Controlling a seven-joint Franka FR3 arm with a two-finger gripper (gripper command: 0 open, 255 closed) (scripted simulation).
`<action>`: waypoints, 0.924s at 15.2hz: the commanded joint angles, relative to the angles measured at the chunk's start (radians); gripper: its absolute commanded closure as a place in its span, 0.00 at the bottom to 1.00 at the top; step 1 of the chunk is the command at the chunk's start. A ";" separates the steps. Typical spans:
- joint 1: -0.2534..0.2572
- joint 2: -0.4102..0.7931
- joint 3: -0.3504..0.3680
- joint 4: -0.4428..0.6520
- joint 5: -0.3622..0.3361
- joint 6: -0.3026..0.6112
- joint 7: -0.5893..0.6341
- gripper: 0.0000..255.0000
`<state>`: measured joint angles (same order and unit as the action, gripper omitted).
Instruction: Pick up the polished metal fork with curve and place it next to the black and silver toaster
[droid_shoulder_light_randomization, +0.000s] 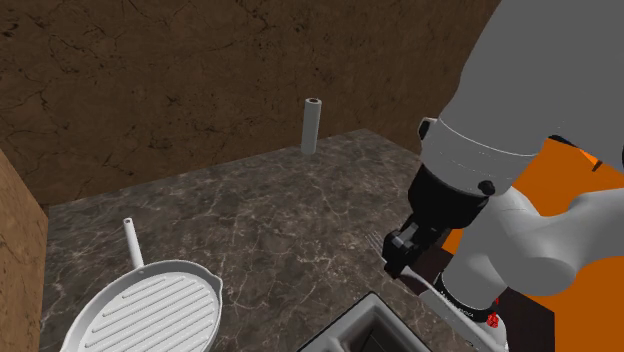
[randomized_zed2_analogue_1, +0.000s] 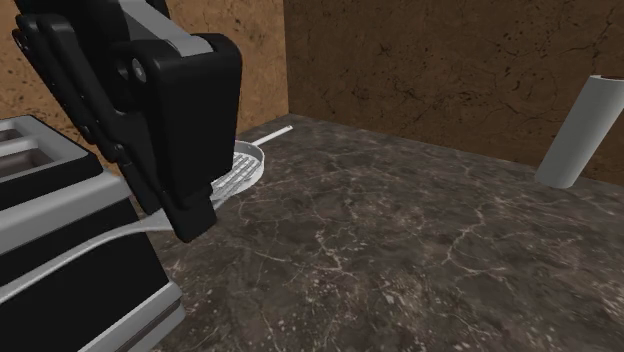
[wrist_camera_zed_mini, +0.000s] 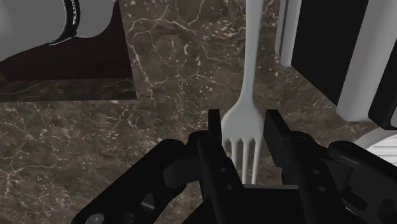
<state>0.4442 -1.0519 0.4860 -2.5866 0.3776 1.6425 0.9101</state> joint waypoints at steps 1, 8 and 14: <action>0.005 -0.005 0.010 -0.025 0.010 0.021 0.000 1.00; 0.023 -0.013 0.049 -0.117 0.048 0.104 -0.002 1.00; 0.040 -0.009 0.089 -0.191 0.087 0.180 -0.003 1.00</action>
<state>0.4818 -1.0624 0.5686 -2.7636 0.4579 1.8074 0.9090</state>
